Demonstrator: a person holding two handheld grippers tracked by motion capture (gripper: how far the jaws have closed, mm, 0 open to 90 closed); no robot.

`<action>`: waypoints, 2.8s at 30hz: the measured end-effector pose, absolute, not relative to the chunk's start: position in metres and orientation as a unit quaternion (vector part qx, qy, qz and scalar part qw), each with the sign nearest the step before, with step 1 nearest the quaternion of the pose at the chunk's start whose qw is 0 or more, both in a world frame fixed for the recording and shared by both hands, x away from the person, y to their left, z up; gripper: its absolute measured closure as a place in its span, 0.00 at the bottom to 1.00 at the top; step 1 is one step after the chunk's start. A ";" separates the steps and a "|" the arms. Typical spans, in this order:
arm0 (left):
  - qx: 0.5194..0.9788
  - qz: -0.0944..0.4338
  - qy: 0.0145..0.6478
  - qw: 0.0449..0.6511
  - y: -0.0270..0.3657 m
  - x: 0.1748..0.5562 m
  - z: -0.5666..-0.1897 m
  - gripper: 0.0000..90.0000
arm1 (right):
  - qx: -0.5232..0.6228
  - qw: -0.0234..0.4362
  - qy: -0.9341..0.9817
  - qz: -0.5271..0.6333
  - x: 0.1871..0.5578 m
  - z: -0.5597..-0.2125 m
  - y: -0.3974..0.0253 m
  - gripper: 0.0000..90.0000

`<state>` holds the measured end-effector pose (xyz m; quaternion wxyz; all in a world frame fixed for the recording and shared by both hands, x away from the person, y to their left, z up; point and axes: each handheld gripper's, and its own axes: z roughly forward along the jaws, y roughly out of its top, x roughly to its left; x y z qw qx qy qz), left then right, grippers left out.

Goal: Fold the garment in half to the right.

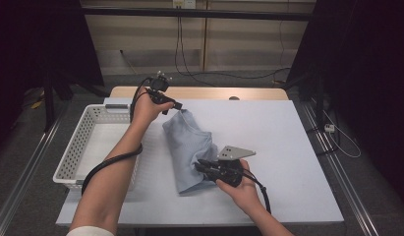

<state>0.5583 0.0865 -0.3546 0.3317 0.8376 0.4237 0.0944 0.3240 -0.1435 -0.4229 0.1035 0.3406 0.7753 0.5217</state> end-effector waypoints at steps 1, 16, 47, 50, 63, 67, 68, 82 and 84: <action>0.839 0.094 0.421 0.332 0.086 0.557 -0.353 0.33 | 0.340 0.103 0.776 0.521 0.324 -0.423 -0.143 0.88; 0.839 0.089 0.422 0.332 0.093 0.548 -0.357 0.30 | 0.352 0.087 0.778 0.513 0.327 -0.428 -0.150 0.87; 0.841 0.078 0.419 0.332 0.093 0.541 -0.363 0.27 | 0.350 0.138 0.785 0.492 0.339 -0.398 -0.180 0.48; 0.844 0.078 0.417 0.329 0.094 0.541 -0.363 0.27 | 0.346 0.142 0.788 0.489 0.344 -0.397 -0.179 0.52; 0.844 0.073 0.415 0.331 0.096 0.535 -0.363 0.26 | 0.356 0.119 0.799 0.470 0.359 -0.409 -0.172 0.88; 0.847 0.073 0.411 0.329 0.096 0.533 -0.363 0.26 | 0.361 0.119 0.806 0.454 0.358 -0.420 -0.176 0.92; 0.847 0.076 0.410 0.329 0.095 0.533 -0.364 0.26 | 0.360 0.119 0.808 0.451 0.357 -0.421 -0.177 0.92; 0.851 0.063 0.404 0.330 0.093 0.526 -0.371 0.25 | 0.370 0.119 0.818 0.425 0.353 -0.443 -0.182 0.84; 0.849 0.064 0.405 0.333 0.094 0.525 -0.371 0.24 | 0.371 0.122 0.818 0.422 0.353 -0.443 -0.183 0.78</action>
